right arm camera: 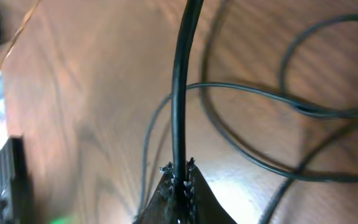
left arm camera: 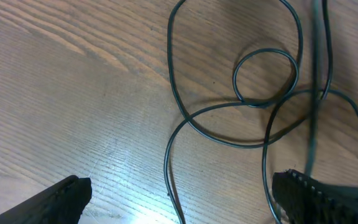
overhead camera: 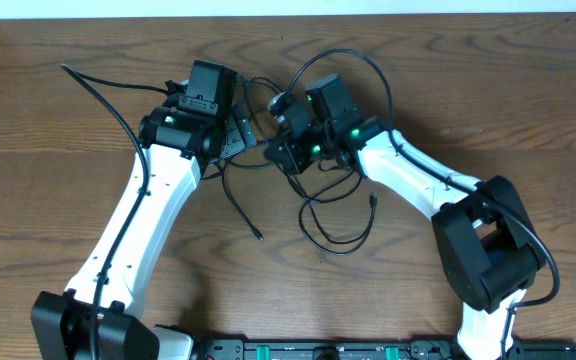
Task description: Untangle cables
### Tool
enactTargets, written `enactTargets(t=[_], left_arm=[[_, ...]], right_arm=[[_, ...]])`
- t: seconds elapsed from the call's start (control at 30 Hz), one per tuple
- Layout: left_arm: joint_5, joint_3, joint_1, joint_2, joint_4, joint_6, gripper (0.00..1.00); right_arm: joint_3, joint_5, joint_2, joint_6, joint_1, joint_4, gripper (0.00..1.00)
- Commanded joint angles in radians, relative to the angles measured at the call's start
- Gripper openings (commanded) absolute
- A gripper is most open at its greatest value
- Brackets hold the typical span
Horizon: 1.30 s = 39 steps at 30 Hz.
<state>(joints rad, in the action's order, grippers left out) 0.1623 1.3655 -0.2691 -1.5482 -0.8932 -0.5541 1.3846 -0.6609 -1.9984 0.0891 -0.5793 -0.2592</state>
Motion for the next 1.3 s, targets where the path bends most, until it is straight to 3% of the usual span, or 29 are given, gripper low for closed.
enactTargets(t=[0.0,0.13,0.3,0.43,0.57,0.67,0.97,1.13,1.23,1.27], left_arm=[[0.003,0.007,0.004,0.013,-0.004,-0.013,1.00],[0.004,0.007,0.004,0.013,-0.004,-0.013,1.00],[0.004,0.007,0.004,0.013,-0.004,-0.013,1.00],[0.004,0.007,0.004,0.013,-0.004,-0.013,1.00],[0.004,0.007,0.004,0.013,-0.004,-0.013,1.00],[0.004,0.007,0.004,0.013,-0.004,-0.013,1.00],[0.003,0.007,0.004,0.013,-0.004,-0.013,1.00],[0.004,0.007,0.004,0.013,-0.004,-0.013,1.00],[0.004,0.007,0.004,0.013,-0.004,-0.012,1.00],[0.003,0.007,0.004,0.013,-0.004,-0.013,1.00]], right_arm=[[0.002,-0.037,0.006,-0.072,-0.017,-0.004,0.05],[0.002,0.066,0.006,-0.072,-0.011,0.009,0.04],[0.012,-0.014,0.007,0.001,0.032,0.152,0.01],[0.023,-0.057,0.007,0.133,0.087,0.377,0.01],[0.036,-0.190,0.007,0.303,0.159,0.723,0.01],[0.083,-0.302,0.009,0.387,0.205,0.869,0.01],[0.224,-0.326,0.011,0.390,0.252,0.848,0.01],[0.248,-0.318,0.011,0.423,0.250,0.922,0.01],[0.249,-0.318,0.010,0.290,0.232,0.856,0.01],[0.249,-0.318,0.010,0.177,0.222,0.765,0.01]])
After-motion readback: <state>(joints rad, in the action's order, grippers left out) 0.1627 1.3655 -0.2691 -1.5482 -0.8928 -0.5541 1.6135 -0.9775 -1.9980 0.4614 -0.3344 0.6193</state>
